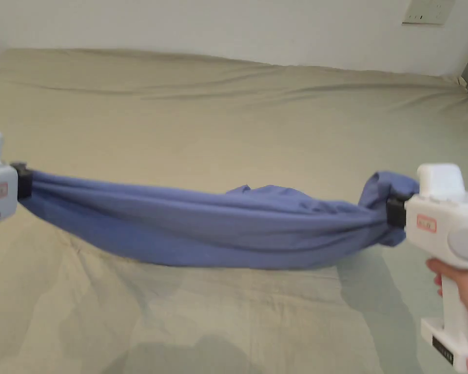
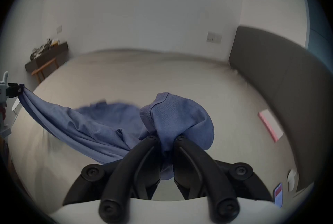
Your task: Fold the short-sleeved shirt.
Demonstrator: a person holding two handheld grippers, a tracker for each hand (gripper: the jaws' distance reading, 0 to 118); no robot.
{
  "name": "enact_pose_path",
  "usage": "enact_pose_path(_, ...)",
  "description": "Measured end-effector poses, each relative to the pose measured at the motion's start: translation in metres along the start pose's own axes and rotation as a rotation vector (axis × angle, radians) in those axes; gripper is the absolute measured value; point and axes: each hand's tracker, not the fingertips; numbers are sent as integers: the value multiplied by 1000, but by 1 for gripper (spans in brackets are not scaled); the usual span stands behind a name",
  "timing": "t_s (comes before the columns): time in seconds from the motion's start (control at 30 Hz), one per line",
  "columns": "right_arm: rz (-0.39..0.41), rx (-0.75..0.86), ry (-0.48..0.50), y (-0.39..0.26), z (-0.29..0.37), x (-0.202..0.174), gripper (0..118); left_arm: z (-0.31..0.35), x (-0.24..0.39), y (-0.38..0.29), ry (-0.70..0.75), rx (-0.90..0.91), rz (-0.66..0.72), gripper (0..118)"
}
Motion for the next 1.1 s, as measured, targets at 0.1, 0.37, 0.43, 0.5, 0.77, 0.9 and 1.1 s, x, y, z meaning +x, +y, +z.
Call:
enact_pose_path(0.1,-61,-130,8,-53,8,1,11,10,0,-58,-6,-94,4,3)
enact_pose_path(0.37,-197,-306,50,-161,53,7,11,56,-9,-189,-2,-302,30,3)
enact_pose_path(0.43,-201,-318,52,-178,66,8,11,68,-11,-205,-23,-345,49,3)
enact_pose_path(0.5,-215,-329,52,-195,80,12,11,72,-20,-219,-17,-332,45,3)
enact_pose_path(0.77,-329,-367,51,-227,126,21,11,99,-38,-235,-22,-340,43,3)
enact_pose_path(0.9,-358,-393,35,-238,137,16,11,105,-40,-249,-31,-371,37,3)
enact_pose_path(1.1,-360,-393,-6,-236,134,20,30,100,-34,-255,-15,-396,53,6)
